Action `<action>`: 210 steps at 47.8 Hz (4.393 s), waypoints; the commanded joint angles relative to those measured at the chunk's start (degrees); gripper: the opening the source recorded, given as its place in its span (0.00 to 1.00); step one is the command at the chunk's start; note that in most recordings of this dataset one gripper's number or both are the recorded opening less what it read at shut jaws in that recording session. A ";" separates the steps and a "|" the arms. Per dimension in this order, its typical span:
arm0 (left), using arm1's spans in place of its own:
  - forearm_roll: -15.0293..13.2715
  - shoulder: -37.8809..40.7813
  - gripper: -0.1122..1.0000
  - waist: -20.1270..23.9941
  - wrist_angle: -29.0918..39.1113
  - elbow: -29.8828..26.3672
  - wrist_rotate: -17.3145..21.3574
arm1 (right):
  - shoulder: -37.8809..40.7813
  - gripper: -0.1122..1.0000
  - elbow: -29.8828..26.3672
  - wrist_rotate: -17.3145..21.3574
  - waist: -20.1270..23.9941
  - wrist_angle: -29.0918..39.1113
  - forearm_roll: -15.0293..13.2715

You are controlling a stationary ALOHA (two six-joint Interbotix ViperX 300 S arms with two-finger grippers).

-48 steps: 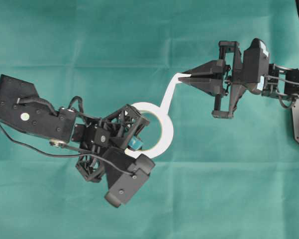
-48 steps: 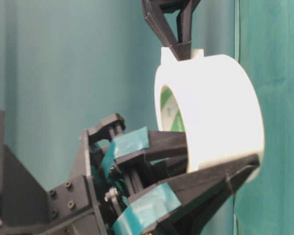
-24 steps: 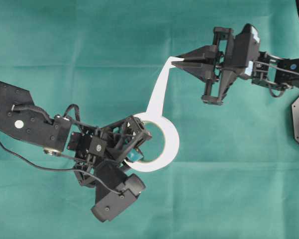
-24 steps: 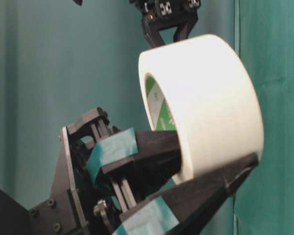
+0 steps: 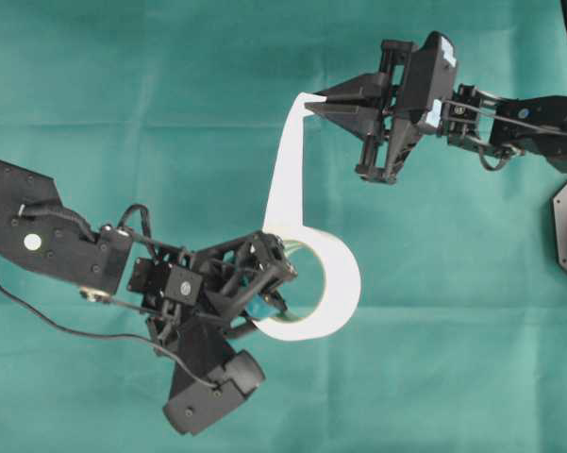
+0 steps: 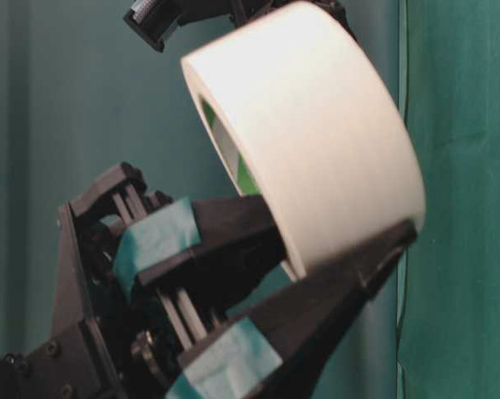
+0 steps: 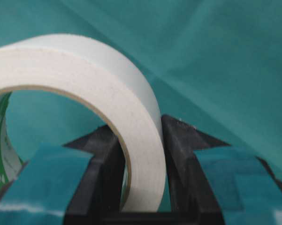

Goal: Peel off the duct tape with your right arm.
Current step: 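Pull the tape end away from the roll with the right gripper, then rotate the roll with the left gripper while right gripper keeps pulling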

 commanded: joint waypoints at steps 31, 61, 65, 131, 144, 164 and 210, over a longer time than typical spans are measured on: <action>-0.35 -4.04 0.29 -4.48 -11.07 -1.05 8.44 | 6.50 0.02 -5.80 0.00 -7.47 0.09 0.09; -0.35 -5.71 0.29 -4.83 -15.38 0.18 8.61 | 6.86 0.02 -5.89 0.00 -8.70 0.88 0.00; -0.35 -5.98 0.29 -5.01 -15.73 0.18 9.32 | 6.94 0.02 -5.89 0.00 -8.88 1.23 0.00; -0.62 -13.45 0.29 -5.01 -62.67 18.37 6.50 | 6.42 0.02 -5.89 0.35 -10.72 2.81 -0.18; -0.62 -13.45 0.29 -5.19 -57.22 18.02 4.04 | 6.24 0.02 -6.24 0.70 -10.72 5.62 -0.18; -0.62 -14.85 0.29 -5.36 -25.49 13.71 -4.66 | 3.25 0.02 -6.24 0.62 -10.72 14.85 -0.18; -1.23 -4.75 0.29 -3.60 16.00 3.16 -11.60 | 2.64 0.02 -5.80 0.26 -10.28 16.88 -0.26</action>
